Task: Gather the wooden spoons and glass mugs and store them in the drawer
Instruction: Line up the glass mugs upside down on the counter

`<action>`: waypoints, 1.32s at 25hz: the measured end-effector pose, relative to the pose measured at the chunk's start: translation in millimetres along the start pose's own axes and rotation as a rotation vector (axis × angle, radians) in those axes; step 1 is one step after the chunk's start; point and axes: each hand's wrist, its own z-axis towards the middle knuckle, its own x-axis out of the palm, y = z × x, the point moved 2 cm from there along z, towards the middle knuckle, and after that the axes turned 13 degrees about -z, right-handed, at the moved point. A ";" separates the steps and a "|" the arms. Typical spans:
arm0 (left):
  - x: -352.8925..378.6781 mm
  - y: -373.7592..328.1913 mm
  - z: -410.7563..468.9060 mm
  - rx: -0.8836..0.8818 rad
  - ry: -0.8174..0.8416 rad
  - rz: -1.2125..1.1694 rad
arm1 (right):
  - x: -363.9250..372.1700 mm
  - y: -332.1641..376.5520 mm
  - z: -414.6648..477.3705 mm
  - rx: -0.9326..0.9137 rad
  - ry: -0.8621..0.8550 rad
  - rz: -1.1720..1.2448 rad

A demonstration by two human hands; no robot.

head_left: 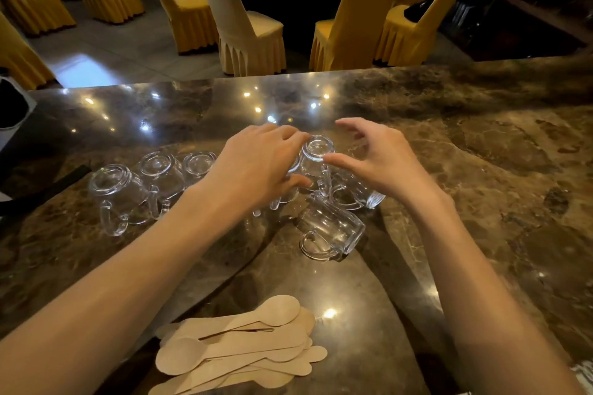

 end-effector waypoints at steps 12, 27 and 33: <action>54.8 -84.8 -14.1 0.383 0.271 0.038 | 38.4 -46.1 -74.6 0.430 -0.157 0.312; 64.4 -101.0 -8.2 0.284 0.221 0.246 | 45.9 -42.8 -78.4 0.407 -0.122 0.376; 52.3 -100.4 -7.8 0.265 0.207 0.138 | 28.0 -46.9 -76.0 0.390 -0.127 0.317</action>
